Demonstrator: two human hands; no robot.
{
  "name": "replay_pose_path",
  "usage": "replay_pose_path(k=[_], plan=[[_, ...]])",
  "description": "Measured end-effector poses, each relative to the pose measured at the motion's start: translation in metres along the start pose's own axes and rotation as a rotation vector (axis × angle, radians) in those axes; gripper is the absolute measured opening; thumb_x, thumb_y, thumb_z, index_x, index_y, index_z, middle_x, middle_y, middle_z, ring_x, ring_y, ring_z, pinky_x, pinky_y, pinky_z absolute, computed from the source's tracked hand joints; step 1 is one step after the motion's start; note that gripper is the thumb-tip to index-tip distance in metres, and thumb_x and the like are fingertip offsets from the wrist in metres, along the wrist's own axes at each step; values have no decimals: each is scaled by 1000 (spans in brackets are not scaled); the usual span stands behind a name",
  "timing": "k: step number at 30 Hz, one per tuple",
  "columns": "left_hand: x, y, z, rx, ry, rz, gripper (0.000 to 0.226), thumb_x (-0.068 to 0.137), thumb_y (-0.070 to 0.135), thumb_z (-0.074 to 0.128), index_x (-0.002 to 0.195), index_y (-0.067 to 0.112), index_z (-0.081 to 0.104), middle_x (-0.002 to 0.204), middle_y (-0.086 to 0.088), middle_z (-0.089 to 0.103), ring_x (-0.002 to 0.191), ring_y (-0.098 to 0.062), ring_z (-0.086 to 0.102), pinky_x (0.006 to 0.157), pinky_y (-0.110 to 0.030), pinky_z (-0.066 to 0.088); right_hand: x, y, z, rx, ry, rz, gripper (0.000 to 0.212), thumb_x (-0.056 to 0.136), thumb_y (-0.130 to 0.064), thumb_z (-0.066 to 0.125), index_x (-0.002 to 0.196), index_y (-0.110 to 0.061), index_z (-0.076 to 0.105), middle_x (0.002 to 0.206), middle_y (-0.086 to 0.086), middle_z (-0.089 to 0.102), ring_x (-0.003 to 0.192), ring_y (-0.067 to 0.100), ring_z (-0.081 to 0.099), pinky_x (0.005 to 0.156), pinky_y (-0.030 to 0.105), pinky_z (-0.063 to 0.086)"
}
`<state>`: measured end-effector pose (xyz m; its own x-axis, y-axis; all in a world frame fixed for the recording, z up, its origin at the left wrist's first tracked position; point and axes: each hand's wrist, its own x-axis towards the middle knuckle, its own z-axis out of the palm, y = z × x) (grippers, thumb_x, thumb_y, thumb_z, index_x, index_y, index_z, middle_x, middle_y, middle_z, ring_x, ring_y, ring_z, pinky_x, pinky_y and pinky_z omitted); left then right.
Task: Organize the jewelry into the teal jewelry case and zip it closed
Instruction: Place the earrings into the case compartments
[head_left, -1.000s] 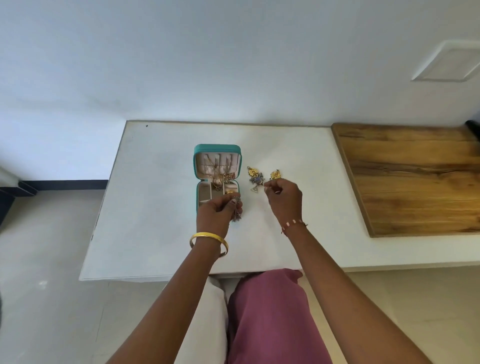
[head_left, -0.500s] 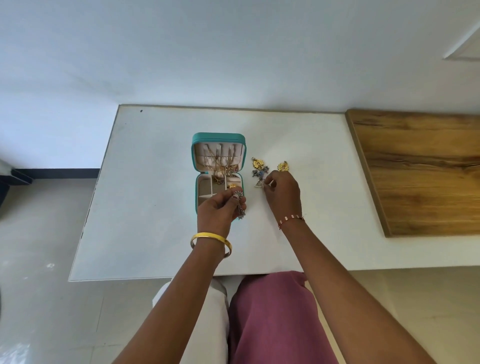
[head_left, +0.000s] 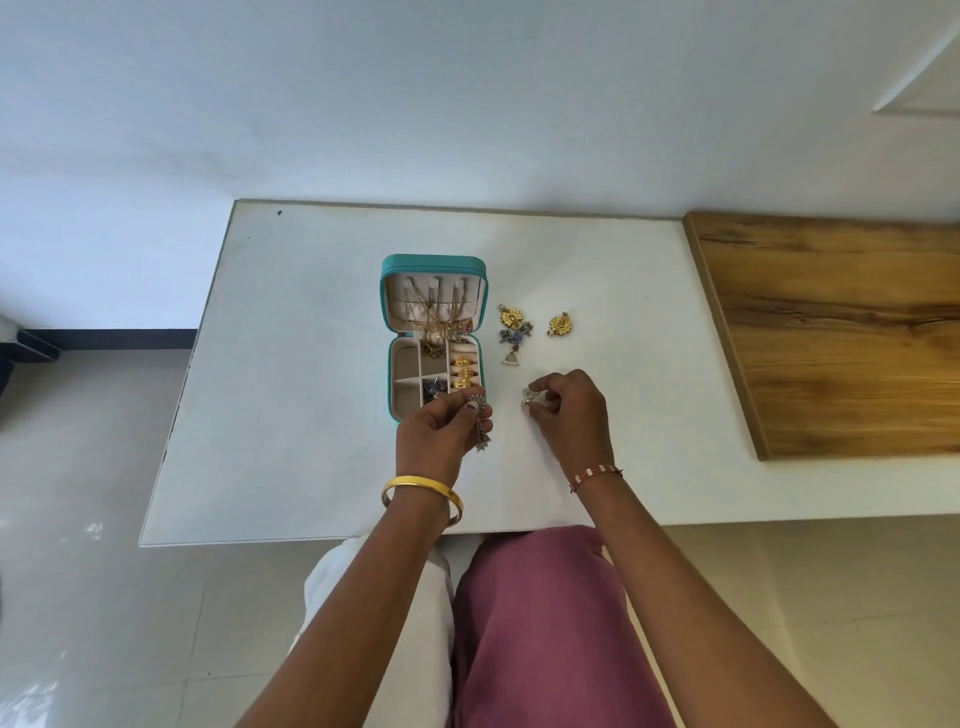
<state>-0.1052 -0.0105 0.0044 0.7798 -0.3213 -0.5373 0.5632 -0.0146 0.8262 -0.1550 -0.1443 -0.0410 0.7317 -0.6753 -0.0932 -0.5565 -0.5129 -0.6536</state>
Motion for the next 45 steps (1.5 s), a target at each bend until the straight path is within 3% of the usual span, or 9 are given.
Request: replay_pose_path(k=[5, 12, 19, 25, 31, 36, 39, 42, 45], plan=[[-1, -1, -1, -4, -15, -5, 20, 88, -2, 50, 97, 10, 63, 76, -5, 64, 73, -22, 61, 70, -23, 54, -8, 4, 0, 1, 39, 27, 13, 79, -10, 69, 89, -1, 67, 92, 15, 57, 71, 13, 47, 56, 5, 31], [2, 0, 0, 7, -7, 10, 21, 88, -1, 51, 100, 12, 63, 78, -4, 65, 75, -22, 61, 76, -29, 53, 12, -10, -9, -23, 37, 0, 21, 81, -6, 61, 102, -5, 64, 95, 13, 55, 76, 14, 48, 64, 18, 37], [6, 4, 2, -22, -15, 20, 21, 88, -1, 51, 97, 14, 62, 77, -2, 65, 73, -17, 61, 71, -23, 54, 59, -21, 7, -287, -26, -213, 35, 88, 4, 46, 117, -9, 62, 107, 18, 54, 100, 33, 53, 78, 35, 48], [7, -1, -2, -22, -14, 9, 23, 88, -1, 51, 108, 6, 62, 80, -3, 65, 75, -19, 62, 75, -26, 53, 44, 1, 2, -270, 54, -190, 15, 87, -4, 56, 94, 1, 68, 99, 22, 59, 95, 36, 56, 76, 34, 45], [1, -1, 0, -33, -21, 5, 21, 88, -2, 50, 99, 12, 62, 77, -4, 64, 72, -19, 60, 70, -23, 54, 30, 8, -9, -166, 34, -120, 19, 87, -6, 57, 102, 2, 66, 102, 21, 63, 94, 31, 60, 78, 23, 39], [-7, 5, 0, -32, -27, 17, 21, 88, -2, 50, 99, 12, 61, 76, -4, 63, 70, -18, 59, 68, -22, 54, 31, 4, -17, -217, -57, -71, 20, 86, 1, 54, 101, 2, 67, 105, 22, 64, 99, 33, 60, 83, 29, 43], [-17, 11, -1, -22, -34, 39, 22, 88, -2, 50, 105, 7, 62, 77, -4, 64, 70, -17, 60, 68, -23, 54, 23, -6, -27, -2, 24, -23, 16, 82, 5, 59, 94, 3, 68, 98, 20, 69, 90, 27, 65, 84, 26, 48], [-28, 17, -5, 11, -32, 81, 21, 88, -1, 52, 103, 8, 63, 78, -3, 65, 70, -16, 61, 70, -23, 55, 10, -24, -43, 247, 34, -3, 12, 81, 5, 58, 83, -4, 65, 78, 17, 67, 56, 2, 59, 66, 22, 53], [-38, 22, -10, 24, -22, 106, 21, 87, -1, 52, 105, 3, 63, 78, -4, 65, 70, -18, 62, 70, -24, 55, -7, -49, -62, 431, -22, 16, 14, 82, 4, 57, 79, -10, 61, 68, 9, 64, 50, 8, 57, 60, 26, 53]])
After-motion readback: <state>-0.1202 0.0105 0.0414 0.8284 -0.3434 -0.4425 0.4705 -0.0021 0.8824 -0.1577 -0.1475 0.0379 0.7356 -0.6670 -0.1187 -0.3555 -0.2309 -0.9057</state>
